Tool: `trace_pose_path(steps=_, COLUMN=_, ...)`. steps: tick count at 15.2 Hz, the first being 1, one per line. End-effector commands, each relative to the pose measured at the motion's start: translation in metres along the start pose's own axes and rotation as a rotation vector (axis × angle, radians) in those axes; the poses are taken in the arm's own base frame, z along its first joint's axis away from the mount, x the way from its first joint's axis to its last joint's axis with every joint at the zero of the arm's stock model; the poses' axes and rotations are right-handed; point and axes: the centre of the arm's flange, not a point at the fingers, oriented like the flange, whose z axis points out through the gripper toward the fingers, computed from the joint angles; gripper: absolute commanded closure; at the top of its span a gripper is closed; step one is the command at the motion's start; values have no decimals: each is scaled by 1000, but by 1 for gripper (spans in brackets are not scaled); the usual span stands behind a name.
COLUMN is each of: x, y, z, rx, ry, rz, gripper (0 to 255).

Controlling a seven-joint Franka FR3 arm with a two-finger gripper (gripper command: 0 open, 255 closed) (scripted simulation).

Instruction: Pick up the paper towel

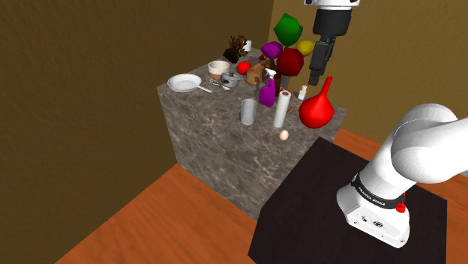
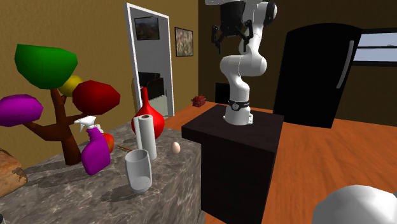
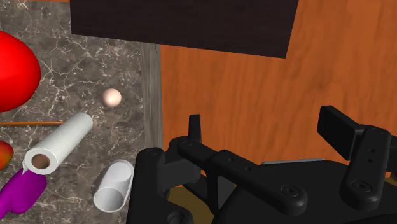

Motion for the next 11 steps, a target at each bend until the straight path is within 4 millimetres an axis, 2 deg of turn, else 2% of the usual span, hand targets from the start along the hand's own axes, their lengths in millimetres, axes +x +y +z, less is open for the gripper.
trace_pose_path(steps=1, x=0, y=0, z=0, rx=0, ry=0, rz=0, gripper=0)
trace_pose_path(steps=11, x=50, y=97, z=63, rx=-32, ry=35, rz=34, gripper=0)
